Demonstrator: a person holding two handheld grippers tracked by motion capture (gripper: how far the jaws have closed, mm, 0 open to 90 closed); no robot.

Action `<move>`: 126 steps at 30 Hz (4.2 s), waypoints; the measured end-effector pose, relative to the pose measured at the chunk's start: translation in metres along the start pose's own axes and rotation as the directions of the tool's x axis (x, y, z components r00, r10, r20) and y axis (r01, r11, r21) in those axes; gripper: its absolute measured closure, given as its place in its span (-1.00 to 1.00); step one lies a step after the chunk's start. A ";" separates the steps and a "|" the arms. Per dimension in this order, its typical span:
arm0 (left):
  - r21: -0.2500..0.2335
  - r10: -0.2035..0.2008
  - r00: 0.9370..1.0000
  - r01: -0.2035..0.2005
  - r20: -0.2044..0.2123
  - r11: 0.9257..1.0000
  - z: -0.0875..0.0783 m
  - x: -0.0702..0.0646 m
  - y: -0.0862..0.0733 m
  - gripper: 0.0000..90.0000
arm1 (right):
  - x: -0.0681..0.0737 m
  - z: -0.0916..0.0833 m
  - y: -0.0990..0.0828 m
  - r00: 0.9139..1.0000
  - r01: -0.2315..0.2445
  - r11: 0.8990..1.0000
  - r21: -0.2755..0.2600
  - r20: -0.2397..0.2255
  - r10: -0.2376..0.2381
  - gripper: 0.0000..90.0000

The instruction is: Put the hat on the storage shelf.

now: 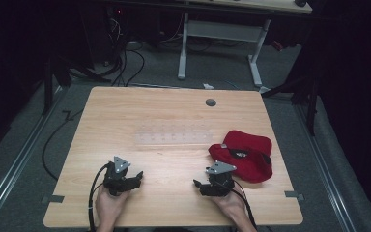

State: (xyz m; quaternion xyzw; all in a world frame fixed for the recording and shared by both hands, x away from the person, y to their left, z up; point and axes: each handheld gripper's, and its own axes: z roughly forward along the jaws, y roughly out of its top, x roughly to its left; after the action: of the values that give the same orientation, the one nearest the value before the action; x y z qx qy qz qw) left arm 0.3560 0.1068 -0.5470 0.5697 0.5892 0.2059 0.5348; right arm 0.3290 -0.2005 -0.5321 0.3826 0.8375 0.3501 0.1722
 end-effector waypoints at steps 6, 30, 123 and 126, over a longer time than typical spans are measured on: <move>0.000 -0.001 1.000 0.001 0.000 1.000 0.000 0.000 0.000 -0.43 | 0.000 0.000 0.000 1.000 -0.002 1.000 0.000 0.002 0.002 -0.32; 0.001 0.000 1.000 0.000 0.000 1.000 0.000 0.000 0.000 -0.43 | -0.005 -0.030 -0.007 0.995 -0.096 0.990 -0.106 -0.009 0.096 -0.02; -0.001 -0.001 1.000 0.001 -0.004 1.000 0.000 0.000 0.000 -0.42 | -0.151 -0.081 -0.068 0.804 -0.499 0.832 -0.241 0.228 0.549 0.62; -0.002 -0.001 1.000 0.001 -0.004 1.000 0.000 0.000 0.000 -0.42 | -0.151 -0.081 -0.069 0.802 -0.505 0.827 -0.247 0.220 0.556 0.67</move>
State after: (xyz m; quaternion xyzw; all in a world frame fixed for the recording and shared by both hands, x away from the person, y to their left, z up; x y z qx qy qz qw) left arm 0.3561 0.1065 -0.5469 0.5684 0.5905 0.2073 0.5341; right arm 0.3459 -0.3842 -0.5221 0.6313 0.6286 0.3986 0.2178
